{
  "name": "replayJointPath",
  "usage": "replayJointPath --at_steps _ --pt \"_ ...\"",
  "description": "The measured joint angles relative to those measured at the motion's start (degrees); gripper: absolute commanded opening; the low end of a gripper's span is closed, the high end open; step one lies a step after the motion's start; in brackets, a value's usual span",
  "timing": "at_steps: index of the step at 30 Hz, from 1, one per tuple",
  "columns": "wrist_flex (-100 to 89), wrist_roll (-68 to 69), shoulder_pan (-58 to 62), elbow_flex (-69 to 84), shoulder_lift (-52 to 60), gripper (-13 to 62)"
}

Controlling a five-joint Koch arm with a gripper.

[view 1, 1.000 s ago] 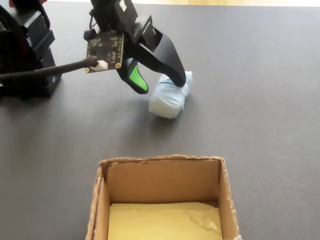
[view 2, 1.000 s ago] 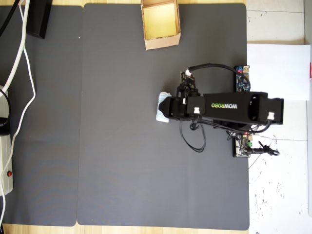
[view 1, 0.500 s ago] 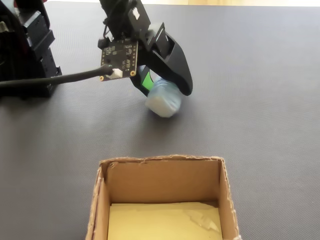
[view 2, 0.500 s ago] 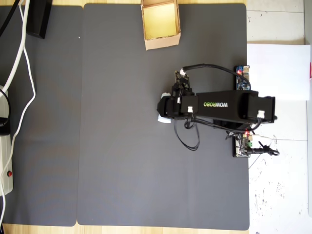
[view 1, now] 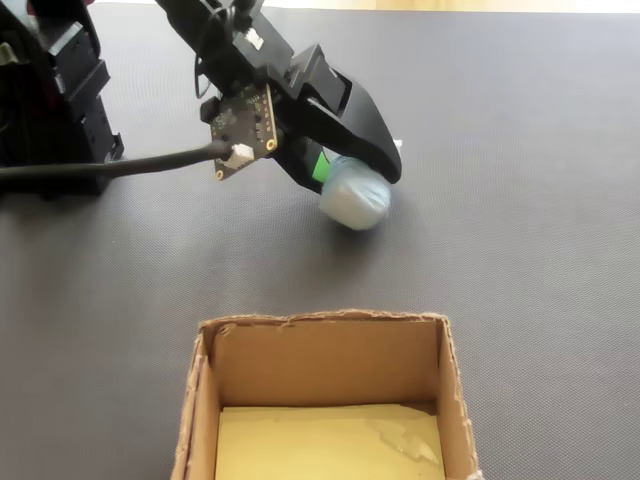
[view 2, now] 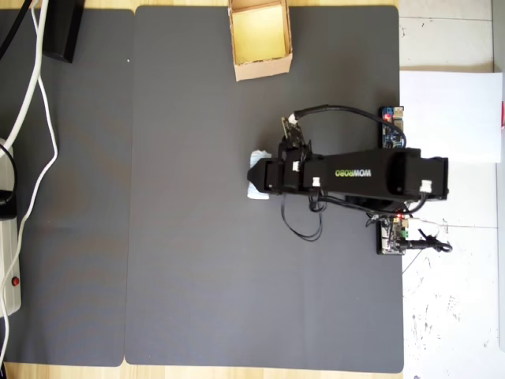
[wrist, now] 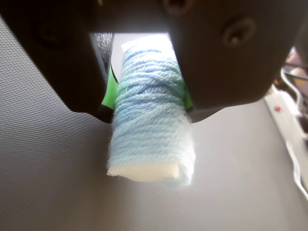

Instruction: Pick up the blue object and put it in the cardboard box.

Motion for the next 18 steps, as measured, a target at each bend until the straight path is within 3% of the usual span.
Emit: replayJointPath --at_steps 18 --pt "-7.5 2.3 1.2 19.7 31.1 -0.5"
